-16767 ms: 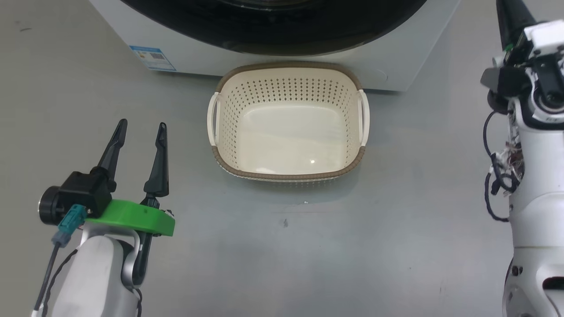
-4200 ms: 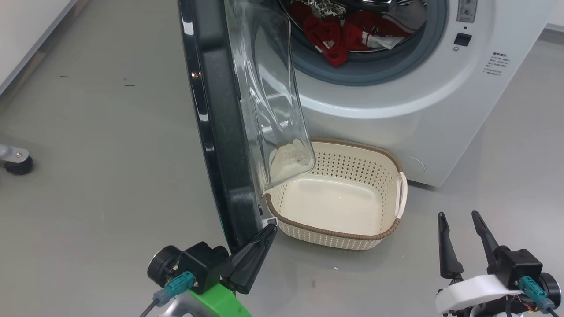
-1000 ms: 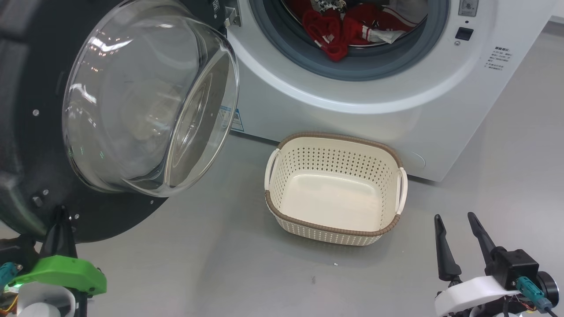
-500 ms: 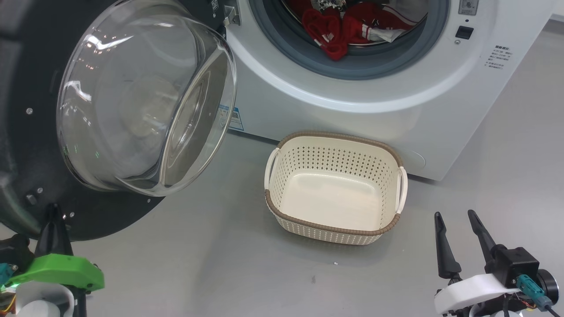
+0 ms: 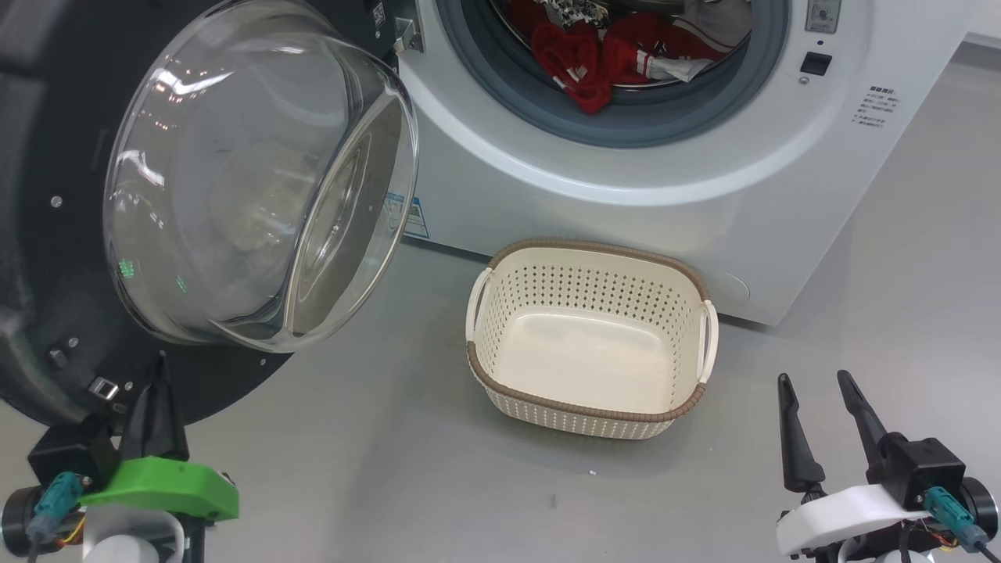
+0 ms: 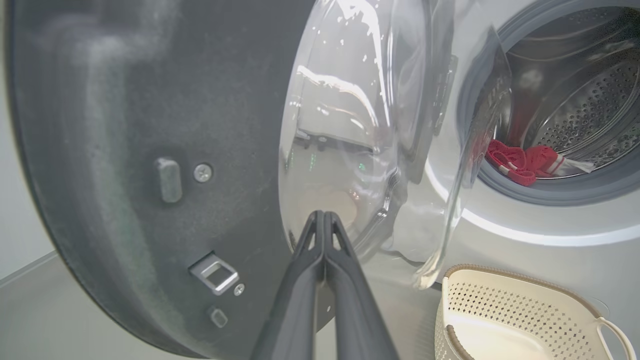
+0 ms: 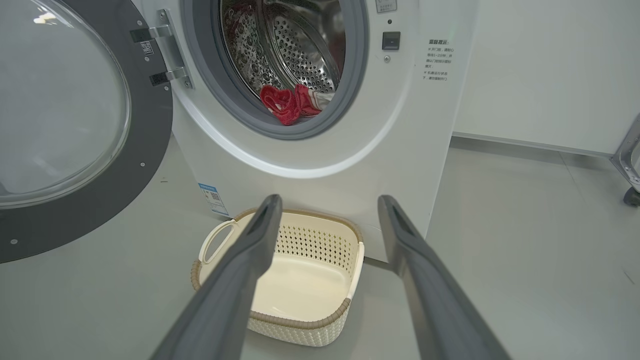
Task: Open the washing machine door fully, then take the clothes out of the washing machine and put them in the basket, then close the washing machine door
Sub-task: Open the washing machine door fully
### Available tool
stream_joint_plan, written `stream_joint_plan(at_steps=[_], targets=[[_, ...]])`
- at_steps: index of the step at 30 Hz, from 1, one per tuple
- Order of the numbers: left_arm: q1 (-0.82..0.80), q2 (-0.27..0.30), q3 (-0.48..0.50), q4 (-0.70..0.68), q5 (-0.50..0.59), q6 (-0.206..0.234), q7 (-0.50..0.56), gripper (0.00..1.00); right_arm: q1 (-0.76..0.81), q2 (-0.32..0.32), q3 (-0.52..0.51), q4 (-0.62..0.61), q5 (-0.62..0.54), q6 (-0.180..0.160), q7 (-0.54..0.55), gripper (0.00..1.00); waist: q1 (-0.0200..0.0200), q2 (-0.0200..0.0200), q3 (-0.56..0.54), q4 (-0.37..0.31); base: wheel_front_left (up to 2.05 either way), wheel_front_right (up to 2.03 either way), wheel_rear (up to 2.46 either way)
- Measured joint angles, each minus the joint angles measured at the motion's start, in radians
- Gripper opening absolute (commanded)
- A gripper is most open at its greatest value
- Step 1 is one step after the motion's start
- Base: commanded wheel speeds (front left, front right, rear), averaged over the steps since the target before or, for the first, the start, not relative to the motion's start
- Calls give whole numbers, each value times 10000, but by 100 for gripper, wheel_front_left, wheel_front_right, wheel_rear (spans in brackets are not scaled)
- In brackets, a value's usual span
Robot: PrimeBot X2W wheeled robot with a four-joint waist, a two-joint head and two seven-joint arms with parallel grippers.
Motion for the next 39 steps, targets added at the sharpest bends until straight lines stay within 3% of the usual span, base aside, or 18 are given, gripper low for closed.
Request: stream_joint_plan(at_steps=[15, 16, 17, 18, 19, 20, 39], targets=[[835, -265, -1628, -947, 721, -830, -2, 0, -17, 23, 96, -169, -151, -2, 0, 100, 0, 0, -130, -331, 0, 0, 0], [885, -299, -1691, -965, 750, -830, -2, 13, -31, 23, 115, -190, -151, -2, 0, 100, 0, 0, -141, -369, 0, 0, 0], [945, -316, -1732, -974, 761, -830, -2, 38, -45, 23, 146, -209, -151, -2, 0, 100, 0, 0, -151, -415, 0, 0, 0], [995, -324, -1764, -974, 763, -832, -2, 47, -55, 27, 163, -219, -151, -2, 0, 100, 0, 0, -160, -463, 0, 0, 0], [1024, -330, -1778, -993, 769, -830, -2, 92, -58, 29, 176, -232, -151, -2, 0, 100, 0, 0, -172, -512, 0, 0, 0], [1035, -343, -1778, -1009, 790, -830, -2, 100, -58, 27, 205, -244, -151, -2, 0, 100, 0, 0, -184, -563, 0, 0, 0], [1058, -470, -1703, -1335, 838, -811, 29, 100, -54, 54, 775, -453, -134, -15, 0, 100, 0, 0, -324, -1978, 0, 0, 0]])
